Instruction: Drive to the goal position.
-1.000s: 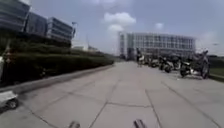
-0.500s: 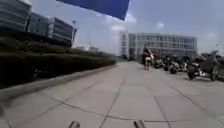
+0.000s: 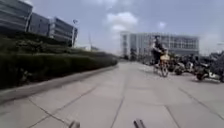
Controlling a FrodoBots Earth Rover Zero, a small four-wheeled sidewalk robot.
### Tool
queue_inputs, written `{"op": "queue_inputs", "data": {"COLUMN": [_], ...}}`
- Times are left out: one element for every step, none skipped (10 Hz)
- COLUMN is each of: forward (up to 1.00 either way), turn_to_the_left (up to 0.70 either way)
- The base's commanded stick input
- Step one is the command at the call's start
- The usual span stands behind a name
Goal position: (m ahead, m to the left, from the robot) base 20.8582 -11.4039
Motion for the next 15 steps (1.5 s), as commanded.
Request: {"op": "queue_inputs", "data": {"forward": [0.7, 0.7, 0.7, 0.7, 0.7, 0.7, 0.7, 0.7, 0.7, 0.7, 0.7, 0.7, 0.7, 0.7, 0.7], "turn_to_the_left": [0.0, 0.0, 0.0, 0.0, -0.18, -0.27, -0.27, -0.27, -0.27, -0.27, -0.27, -0.27, -0.27, -0.27, -0.27]}}
